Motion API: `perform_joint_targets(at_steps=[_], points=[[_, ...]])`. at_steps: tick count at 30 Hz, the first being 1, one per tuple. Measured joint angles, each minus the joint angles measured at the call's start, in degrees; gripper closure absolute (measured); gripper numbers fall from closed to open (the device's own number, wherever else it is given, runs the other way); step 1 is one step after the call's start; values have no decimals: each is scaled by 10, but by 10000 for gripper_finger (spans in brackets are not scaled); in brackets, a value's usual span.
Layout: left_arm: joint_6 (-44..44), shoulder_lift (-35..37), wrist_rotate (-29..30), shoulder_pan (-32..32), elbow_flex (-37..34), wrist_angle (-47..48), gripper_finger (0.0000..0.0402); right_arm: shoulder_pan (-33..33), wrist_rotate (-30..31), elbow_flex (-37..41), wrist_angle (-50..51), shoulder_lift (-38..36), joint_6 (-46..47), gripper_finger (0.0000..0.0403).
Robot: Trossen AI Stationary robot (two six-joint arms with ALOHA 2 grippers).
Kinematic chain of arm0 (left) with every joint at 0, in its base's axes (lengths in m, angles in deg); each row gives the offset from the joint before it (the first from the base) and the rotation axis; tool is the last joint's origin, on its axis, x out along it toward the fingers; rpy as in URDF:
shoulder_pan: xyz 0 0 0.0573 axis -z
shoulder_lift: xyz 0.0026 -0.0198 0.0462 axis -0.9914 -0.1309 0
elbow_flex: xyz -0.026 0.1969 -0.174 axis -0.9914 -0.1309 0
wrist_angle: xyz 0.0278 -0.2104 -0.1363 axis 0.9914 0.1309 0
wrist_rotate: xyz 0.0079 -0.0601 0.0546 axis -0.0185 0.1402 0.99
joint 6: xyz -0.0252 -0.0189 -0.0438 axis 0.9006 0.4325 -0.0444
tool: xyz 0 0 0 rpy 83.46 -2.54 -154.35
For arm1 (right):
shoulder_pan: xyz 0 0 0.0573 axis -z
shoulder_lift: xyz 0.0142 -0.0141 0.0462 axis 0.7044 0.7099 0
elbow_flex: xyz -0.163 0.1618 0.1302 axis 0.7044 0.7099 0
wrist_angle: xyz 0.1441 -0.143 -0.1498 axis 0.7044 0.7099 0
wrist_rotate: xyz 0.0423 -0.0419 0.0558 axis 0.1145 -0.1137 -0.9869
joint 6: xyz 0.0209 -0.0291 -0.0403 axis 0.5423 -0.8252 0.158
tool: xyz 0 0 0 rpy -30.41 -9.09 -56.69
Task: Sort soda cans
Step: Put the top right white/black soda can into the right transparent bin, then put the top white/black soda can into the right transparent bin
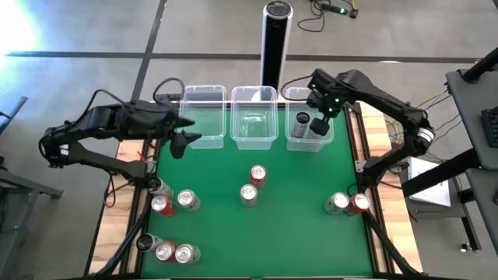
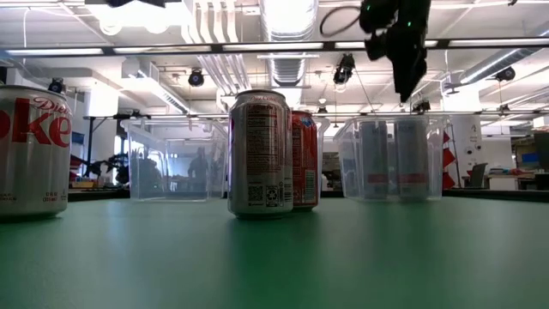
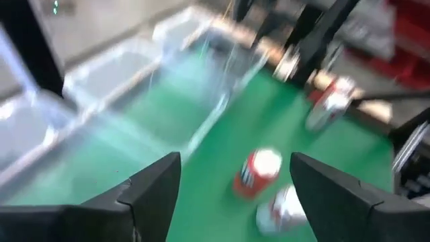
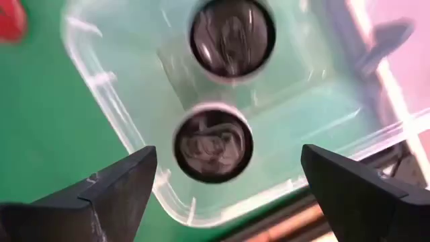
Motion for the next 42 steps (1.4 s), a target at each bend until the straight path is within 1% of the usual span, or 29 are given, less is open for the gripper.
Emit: perform_joint_targets(at_steps=[3,6,8,12,17,21,24,25,29,32,35,38,42], points=[[48,0,-12,0,0,75,130,-14,-5,0,-35,-34,27,38],[57,0,-22,2,-4,114,132,-39,7,0,-81,-61,62,38],[56,1,-41,3,-13,117,134,-71,20,1,-117,-73,85,38],[49,0,-79,3,-39,127,141,-167,47,1,-198,-81,120,38],[36,8,-162,8,-75,119,150,-298,67,1,-309,-49,162,38],[29,24,-185,25,-101,121,153,-392,114,1,-423,-1,183,38],[18,37,-209,51,-134,123,153,-447,142,-10,-513,46,183,38],[15,40,-212,62,-146,124,153,-461,152,-19,-529,62,183,38],[9,44,-213,115,-182,125,153,-491,197,-70,-497,130,213,38],[27,38,-216,151,-188,135,153,-493,207,-108,-452,173,249,38],[42,32,-233,178,-179,203,153,-493,208,-145,-427,213,279,38],[56,38,-241,194,-168,271,153,-493,207,-183,-406,248,273,38],[92,61,-230,195,-183,291,146,-493,206,-250,-358,295,258,38]])
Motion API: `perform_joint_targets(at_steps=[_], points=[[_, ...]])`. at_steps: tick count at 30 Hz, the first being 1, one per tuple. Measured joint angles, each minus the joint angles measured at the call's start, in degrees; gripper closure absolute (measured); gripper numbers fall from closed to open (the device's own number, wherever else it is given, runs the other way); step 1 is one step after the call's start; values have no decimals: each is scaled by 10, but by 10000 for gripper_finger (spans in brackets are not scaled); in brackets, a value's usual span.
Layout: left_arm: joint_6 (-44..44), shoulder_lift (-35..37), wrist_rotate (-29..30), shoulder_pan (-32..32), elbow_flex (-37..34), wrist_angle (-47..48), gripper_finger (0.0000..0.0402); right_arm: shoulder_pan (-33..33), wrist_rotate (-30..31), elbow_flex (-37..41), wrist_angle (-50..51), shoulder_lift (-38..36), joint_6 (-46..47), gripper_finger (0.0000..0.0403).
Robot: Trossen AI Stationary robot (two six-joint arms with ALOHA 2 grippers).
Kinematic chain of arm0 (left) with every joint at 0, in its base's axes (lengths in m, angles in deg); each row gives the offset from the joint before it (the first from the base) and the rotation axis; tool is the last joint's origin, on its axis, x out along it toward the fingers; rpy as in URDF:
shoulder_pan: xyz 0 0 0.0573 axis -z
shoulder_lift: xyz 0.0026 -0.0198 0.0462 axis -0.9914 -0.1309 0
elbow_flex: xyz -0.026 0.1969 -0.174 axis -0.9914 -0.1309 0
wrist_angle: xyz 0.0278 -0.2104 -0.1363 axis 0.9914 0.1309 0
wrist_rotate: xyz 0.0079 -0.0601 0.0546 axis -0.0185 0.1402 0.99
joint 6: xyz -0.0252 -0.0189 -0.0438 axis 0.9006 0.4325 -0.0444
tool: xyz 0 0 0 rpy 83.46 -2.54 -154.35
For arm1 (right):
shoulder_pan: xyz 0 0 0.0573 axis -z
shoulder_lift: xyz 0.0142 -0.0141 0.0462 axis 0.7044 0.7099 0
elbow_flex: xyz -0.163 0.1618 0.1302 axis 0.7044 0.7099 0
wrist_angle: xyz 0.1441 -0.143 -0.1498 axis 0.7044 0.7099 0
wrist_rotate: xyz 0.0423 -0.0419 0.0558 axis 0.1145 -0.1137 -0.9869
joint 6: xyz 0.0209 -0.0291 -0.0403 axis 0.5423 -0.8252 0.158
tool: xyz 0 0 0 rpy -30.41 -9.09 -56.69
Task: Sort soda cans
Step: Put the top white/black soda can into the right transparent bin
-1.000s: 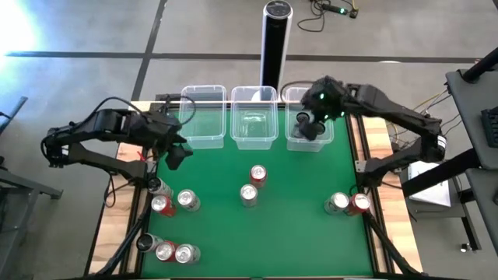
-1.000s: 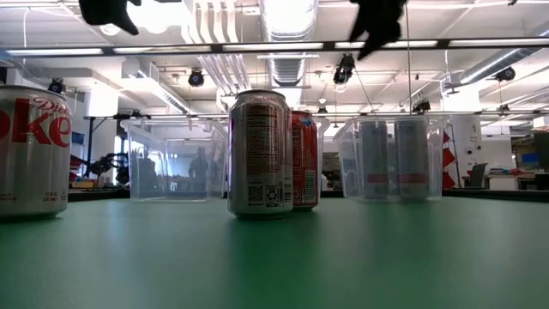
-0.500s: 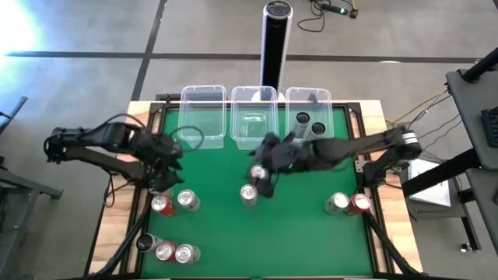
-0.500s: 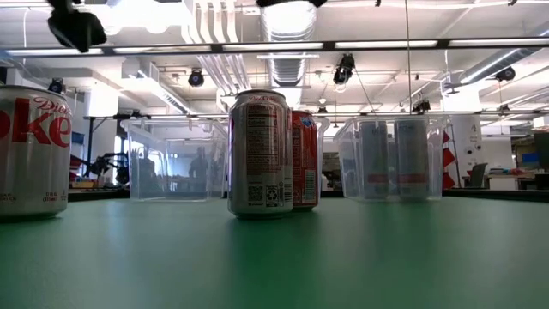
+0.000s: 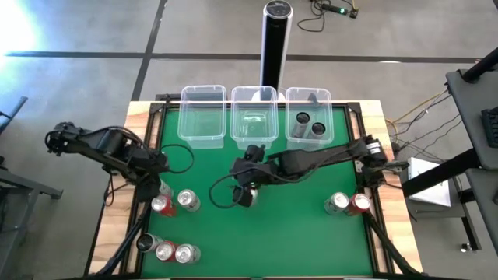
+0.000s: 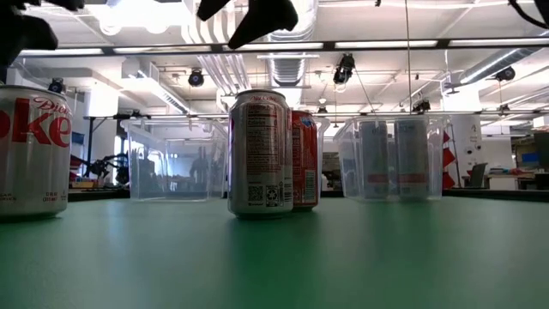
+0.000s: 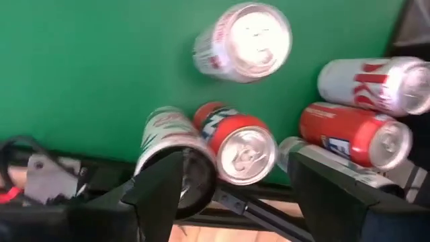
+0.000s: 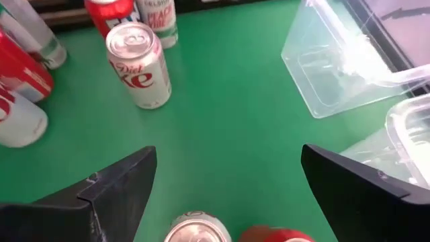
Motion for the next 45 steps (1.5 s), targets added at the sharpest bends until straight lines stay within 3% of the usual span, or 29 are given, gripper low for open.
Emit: perform_joint_targets(at_steps=[8,15,27,45], points=[[95,3,10,0,-46,0,117,0,-5,-116,80,72,-5,38],[139,-2,86,-1,-69,9,113,0,-5,-179,121,96,-16,38],[145,-2,81,-1,-32,4,113,1,-2,-184,125,90,-15,38],[153,-20,52,-1,-69,28,113,4,-1,-184,138,90,-31,38]])
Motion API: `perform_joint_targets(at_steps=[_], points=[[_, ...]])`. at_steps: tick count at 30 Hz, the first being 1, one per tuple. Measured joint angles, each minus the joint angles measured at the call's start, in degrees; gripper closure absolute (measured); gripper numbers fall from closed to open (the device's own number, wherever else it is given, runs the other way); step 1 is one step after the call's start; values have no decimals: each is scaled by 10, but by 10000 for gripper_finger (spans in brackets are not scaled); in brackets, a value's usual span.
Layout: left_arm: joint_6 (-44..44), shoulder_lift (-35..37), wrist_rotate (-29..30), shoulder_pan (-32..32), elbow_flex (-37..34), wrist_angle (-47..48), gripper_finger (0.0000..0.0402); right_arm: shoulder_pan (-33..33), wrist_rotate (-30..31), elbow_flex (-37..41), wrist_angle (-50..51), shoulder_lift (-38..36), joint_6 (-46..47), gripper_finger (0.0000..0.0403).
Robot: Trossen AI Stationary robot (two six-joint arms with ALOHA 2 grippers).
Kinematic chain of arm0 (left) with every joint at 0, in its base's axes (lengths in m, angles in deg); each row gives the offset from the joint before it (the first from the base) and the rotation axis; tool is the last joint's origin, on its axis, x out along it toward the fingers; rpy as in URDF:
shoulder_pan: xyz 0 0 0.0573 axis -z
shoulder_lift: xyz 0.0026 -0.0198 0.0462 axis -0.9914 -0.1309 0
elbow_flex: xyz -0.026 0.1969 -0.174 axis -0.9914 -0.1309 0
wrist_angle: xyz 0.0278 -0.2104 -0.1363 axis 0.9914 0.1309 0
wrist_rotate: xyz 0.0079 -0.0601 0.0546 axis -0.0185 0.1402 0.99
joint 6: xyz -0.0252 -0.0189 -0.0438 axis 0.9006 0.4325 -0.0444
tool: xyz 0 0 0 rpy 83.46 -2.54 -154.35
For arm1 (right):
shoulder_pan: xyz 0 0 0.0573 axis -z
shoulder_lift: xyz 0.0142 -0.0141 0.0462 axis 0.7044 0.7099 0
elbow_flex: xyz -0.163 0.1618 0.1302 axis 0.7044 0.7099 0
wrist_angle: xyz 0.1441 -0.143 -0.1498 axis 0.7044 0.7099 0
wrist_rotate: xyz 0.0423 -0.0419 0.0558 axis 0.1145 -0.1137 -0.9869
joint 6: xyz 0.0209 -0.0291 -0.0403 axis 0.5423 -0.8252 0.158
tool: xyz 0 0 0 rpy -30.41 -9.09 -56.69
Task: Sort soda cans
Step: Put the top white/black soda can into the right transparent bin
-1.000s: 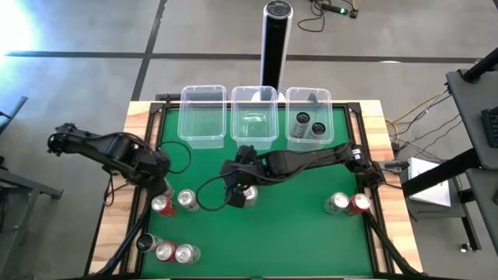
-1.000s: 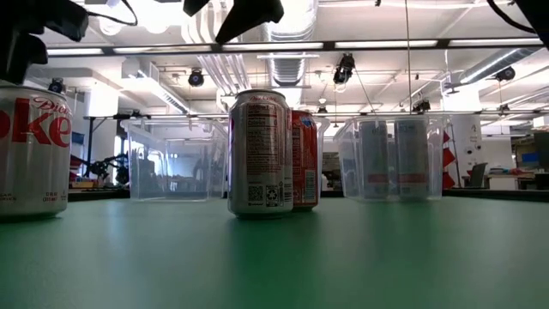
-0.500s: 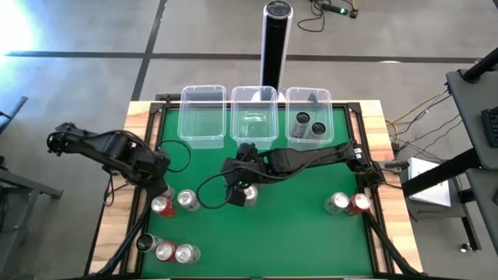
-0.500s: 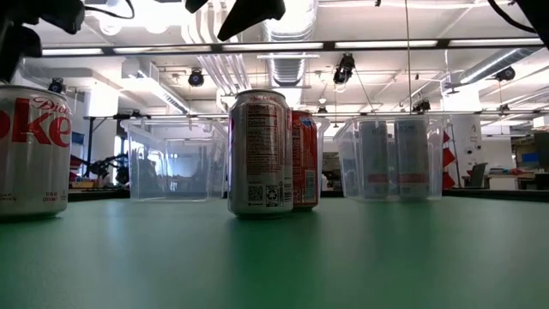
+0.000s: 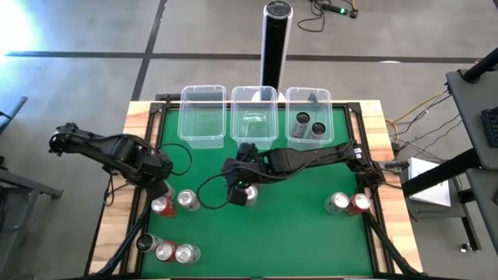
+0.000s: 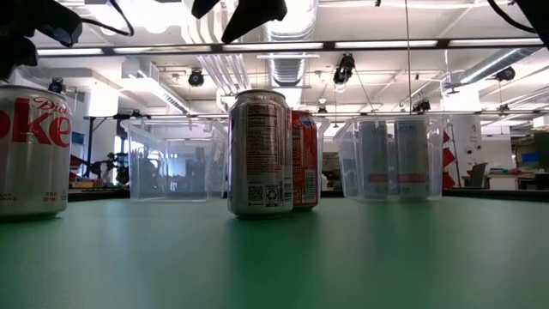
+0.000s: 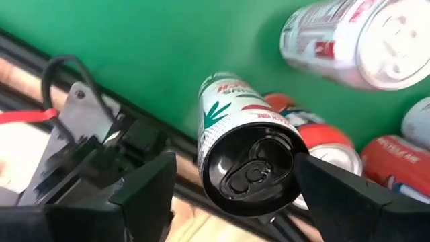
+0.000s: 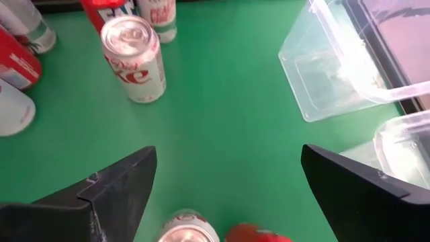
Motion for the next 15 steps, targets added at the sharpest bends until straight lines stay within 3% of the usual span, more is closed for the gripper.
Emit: perform_joint_targets(at_steps=[15], points=[[23,2,23,0,29,1,113,1,0,0,35,1,1,38]])
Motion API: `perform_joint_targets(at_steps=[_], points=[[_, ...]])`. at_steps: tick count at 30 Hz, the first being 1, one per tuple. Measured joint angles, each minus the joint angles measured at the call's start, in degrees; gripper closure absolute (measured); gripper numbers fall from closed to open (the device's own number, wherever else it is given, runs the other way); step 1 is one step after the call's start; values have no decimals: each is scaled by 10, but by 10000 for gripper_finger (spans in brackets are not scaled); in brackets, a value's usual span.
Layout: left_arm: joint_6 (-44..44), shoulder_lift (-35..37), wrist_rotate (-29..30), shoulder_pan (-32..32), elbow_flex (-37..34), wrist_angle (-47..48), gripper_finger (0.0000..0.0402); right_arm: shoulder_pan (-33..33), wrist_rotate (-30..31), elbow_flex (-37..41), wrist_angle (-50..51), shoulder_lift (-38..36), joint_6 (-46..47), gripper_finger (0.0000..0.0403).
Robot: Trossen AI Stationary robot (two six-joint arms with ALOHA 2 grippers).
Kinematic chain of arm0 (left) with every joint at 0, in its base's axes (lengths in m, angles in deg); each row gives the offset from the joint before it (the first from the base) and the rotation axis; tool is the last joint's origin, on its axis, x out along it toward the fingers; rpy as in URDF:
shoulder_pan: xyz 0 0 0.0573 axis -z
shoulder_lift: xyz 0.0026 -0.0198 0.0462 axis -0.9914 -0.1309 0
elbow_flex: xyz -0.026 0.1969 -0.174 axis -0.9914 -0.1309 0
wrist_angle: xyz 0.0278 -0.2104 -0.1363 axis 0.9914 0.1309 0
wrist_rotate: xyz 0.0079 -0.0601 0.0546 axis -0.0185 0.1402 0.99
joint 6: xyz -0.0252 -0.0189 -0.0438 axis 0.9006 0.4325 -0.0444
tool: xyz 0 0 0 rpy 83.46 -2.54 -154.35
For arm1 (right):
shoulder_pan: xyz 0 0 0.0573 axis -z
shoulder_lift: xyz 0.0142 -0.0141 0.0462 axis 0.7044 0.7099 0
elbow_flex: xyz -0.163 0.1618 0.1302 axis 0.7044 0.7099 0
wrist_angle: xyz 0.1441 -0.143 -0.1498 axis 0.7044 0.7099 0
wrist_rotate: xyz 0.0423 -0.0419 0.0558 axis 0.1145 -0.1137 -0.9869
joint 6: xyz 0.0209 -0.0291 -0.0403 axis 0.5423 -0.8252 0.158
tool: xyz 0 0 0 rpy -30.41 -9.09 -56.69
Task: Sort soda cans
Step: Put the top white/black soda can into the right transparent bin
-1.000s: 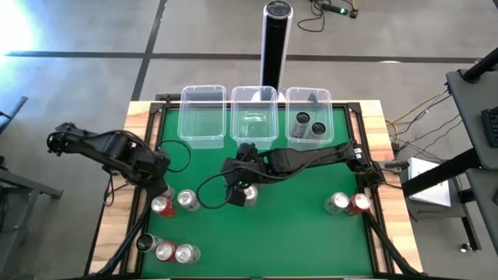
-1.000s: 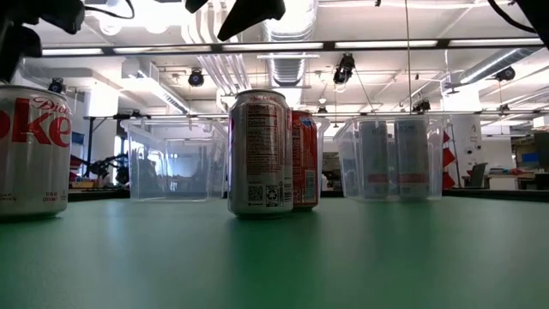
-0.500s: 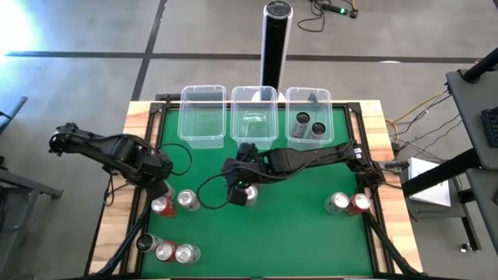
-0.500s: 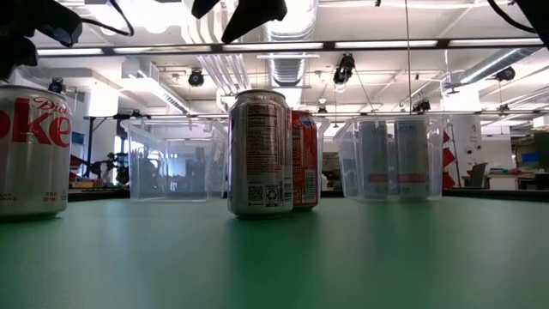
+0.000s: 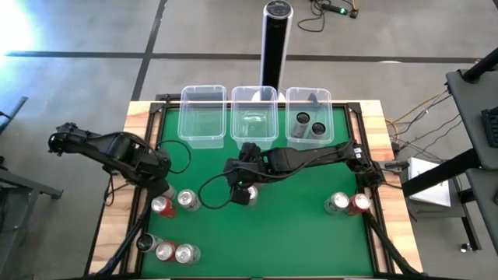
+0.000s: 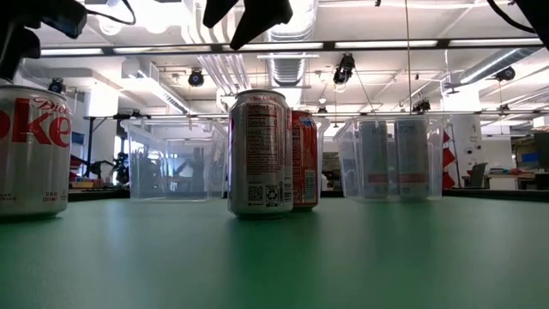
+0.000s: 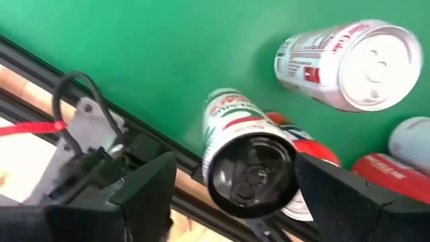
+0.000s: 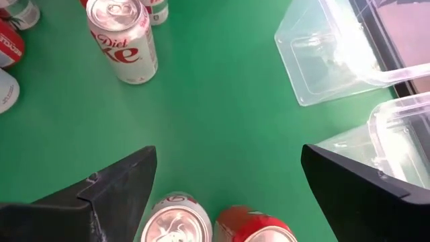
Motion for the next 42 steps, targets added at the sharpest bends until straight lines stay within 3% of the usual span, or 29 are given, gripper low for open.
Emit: perform_joint_targets(at_steps=[5,23,35,42], points=[[13,-2,-33,0,-8,-4,113,0,0,0,14,0,0,38],[3,-35,-37,0,-25,-19,113,1,0,0,21,0,-9,38],[15,-34,-43,0,-117,-45,114,2,0,0,25,0,-12,38],[20,-31,-38,0,-112,-44,153,4,0,1,25,0,-25,38]])
